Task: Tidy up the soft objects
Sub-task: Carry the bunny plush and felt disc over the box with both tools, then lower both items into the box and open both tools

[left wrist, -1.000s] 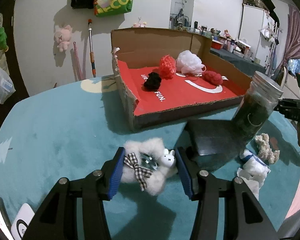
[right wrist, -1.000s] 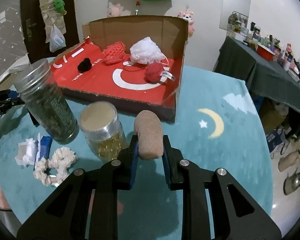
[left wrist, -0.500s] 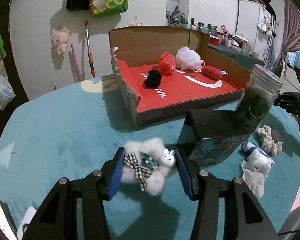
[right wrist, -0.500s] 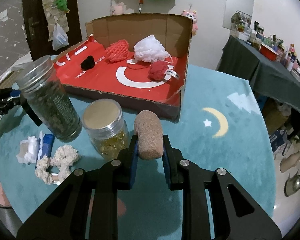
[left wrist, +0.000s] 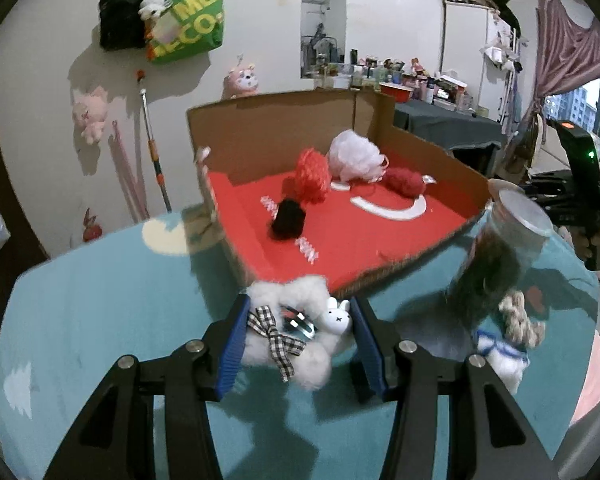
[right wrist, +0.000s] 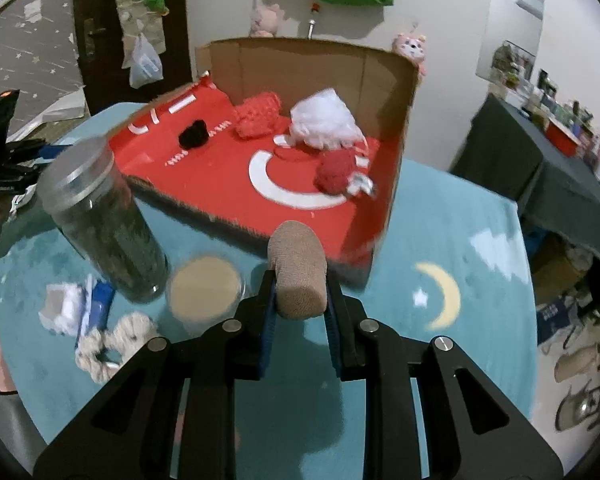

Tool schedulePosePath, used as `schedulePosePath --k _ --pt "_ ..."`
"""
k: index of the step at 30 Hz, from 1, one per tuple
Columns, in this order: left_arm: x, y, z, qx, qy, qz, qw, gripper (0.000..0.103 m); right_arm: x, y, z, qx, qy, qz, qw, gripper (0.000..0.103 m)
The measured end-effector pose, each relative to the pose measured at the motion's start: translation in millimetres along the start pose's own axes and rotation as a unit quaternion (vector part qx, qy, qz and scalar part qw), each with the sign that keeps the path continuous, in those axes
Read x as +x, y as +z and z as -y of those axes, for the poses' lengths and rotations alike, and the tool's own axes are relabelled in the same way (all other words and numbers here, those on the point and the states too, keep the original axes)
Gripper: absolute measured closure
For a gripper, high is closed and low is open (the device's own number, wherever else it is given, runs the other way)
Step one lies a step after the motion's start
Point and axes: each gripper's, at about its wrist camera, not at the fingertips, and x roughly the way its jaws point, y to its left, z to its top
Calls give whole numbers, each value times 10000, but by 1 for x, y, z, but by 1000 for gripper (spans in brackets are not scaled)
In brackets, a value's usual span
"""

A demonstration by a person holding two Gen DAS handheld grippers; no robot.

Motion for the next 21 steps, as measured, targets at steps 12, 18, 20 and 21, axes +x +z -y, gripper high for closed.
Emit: schedulePosePath --k 12,18,20,21 --pt "85 57 27 -75 -106 -888 9960 50 68 57 -6 -108 -41 -808 9967 82" --pt "116 59 28 -155 65 -1313 9912 50 104 65 -7 -81 -202 -1486 9887 82" --pt "123 59 26 -222 69 -1421 9896 50 112 67 -4 -41 -277 -1613 9865 82" --pt "127 59 26 -234 88 -1456 9890 50 117 68 -3 -7 -219 -1714 9850 82"
